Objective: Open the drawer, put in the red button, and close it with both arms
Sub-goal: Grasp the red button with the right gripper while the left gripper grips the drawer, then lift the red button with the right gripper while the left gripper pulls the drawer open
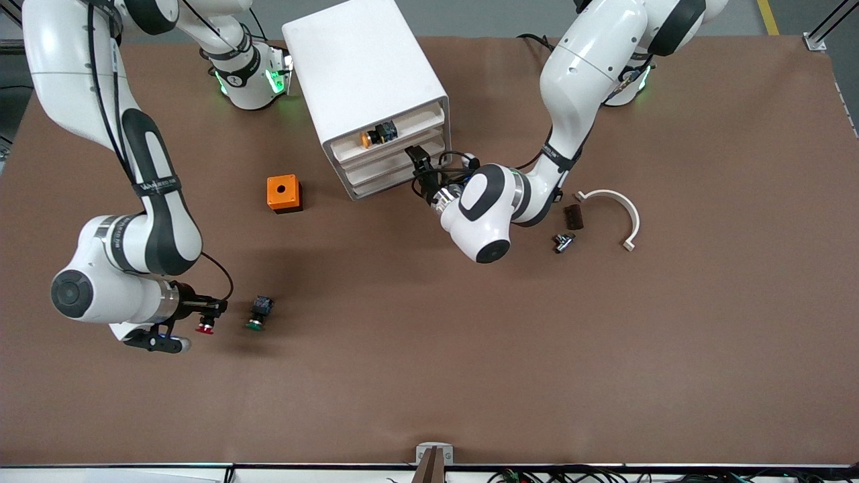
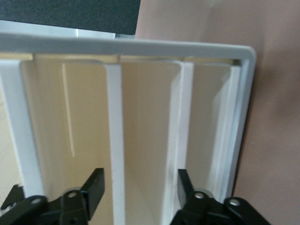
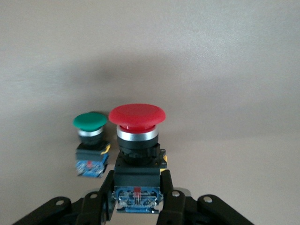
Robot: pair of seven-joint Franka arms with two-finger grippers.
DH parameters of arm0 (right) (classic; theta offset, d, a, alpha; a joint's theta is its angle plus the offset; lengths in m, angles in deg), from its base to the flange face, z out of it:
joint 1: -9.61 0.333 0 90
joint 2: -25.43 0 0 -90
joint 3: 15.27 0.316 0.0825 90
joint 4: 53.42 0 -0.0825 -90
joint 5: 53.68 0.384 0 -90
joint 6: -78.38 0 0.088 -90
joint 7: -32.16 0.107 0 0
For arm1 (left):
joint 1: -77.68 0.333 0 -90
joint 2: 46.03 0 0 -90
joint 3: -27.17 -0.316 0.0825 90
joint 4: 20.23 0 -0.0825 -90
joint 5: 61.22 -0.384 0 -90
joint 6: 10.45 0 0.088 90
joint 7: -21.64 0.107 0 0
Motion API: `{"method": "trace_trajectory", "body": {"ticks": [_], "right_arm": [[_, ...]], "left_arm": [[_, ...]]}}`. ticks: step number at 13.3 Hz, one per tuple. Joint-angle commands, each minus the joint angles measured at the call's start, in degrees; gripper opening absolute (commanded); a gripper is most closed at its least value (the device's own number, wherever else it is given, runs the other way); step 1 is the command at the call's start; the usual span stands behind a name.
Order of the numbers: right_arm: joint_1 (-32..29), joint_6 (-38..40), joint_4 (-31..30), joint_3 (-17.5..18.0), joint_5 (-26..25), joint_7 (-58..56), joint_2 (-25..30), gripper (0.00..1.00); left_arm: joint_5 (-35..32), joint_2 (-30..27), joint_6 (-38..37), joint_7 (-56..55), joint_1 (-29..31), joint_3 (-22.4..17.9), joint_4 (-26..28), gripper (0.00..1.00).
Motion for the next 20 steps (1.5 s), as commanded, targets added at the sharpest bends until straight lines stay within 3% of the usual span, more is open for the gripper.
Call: {"method": "trace_trajectory", "body": {"ticks": [1,2,6,10,13,16,20], "right_arm": [[3.0,4.7,-0.1,-0.4,-0.1,6.0,4.3,0.01],[3.7,6.2,-0.1,-0.3,-0.1,8.0,5.8,0.01],[5.6,12.0,-0.2,-0.2,0.2,14.8,9.7,0.01],[8.8,15.3,-0.2,0.0,0.8,25.4,12.2,0.01],[11.6,16.1,-0.4,0.2,1.0,34.2,13.2,0.01],[14.2,16.6,-0.6,1.4,5.3,45.8,14.2,0.01],[20.8,16.0,-1.0,1.4,6.9,59.7,15.6,0.01]], "left_arm": [[2.8,0.3,-0.8,-1.3,-1.4,-0.4,-1.0,0.65],[3.2,0.3,-0.8,-1.3,-1.6,-0.4,-1.0,0.65],[3.6,0.6,-1.1,-1.0,-2.3,0.9,-1.0,0.49],[3.5,1.5,-1.1,-0.6,-2.8,0.8,-1.0,0.12],[3.4,1.8,-1.1,-0.5,-2.7,0.8,-1.1,0.01],[3.1,1.7,-1.2,-0.5,-1.3,0.1,-1.6,0.0],[2.9,1.8,-1.1,-0.5,4.9,-0.1,-4.8,0.0]]}}
